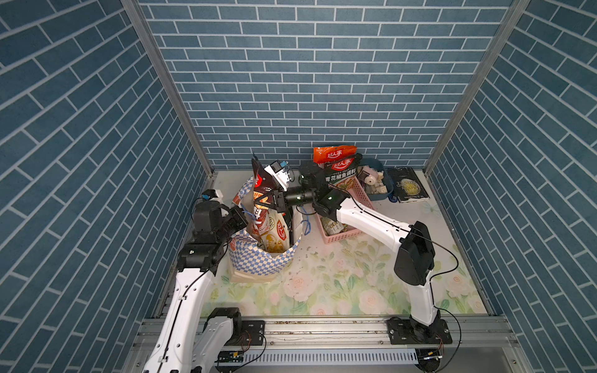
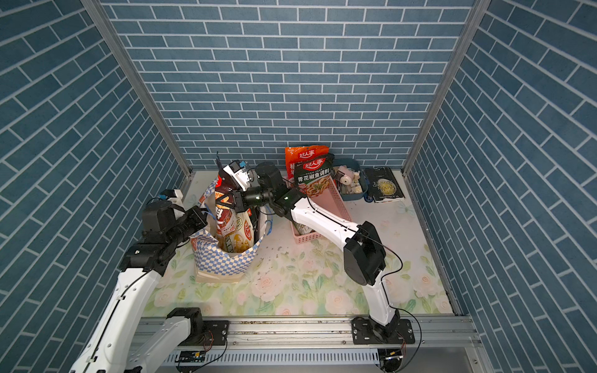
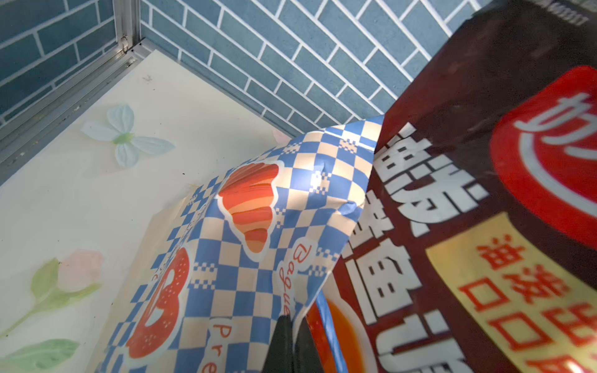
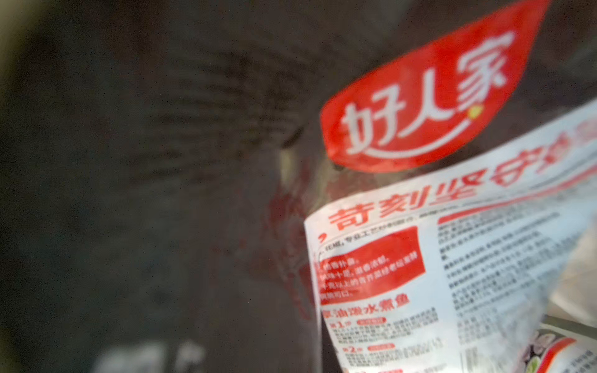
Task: Place the condiment packets inside the bag
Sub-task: Place the condiment packet in the paper bag.
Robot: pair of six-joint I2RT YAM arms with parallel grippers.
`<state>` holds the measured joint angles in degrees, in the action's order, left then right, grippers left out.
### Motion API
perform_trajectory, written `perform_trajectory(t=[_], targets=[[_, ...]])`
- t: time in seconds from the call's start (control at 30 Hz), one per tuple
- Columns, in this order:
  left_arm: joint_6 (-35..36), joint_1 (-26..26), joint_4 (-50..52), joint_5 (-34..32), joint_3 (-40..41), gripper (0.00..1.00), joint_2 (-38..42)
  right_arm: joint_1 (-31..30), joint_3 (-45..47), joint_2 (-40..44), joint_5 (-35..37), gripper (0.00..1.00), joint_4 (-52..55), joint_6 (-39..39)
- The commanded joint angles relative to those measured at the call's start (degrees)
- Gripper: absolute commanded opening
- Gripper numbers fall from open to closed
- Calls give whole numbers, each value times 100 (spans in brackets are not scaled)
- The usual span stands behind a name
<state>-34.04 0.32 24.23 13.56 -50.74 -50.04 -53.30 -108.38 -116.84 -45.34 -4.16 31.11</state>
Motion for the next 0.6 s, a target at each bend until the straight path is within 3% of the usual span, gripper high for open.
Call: perform_trajectory(t=[0.0, 0.17, 0.4, 0.57], targets=[[-372, 136, -12, 569, 226, 0, -36, 6, -157, 305, -607, 0, -1116, -205], [-584, 281, -177, 838, 235, 0, -14, 13, -533, 25, -669, 0, -1076, -203], [-560, 336, 300, 321, -5, 0, 90, 21, -529, -396, 1, 0, -358, -461], [-556, 390, 389, 113, 86, 0, 61, 4, -171, -201, 41, 3, -180, -588]])
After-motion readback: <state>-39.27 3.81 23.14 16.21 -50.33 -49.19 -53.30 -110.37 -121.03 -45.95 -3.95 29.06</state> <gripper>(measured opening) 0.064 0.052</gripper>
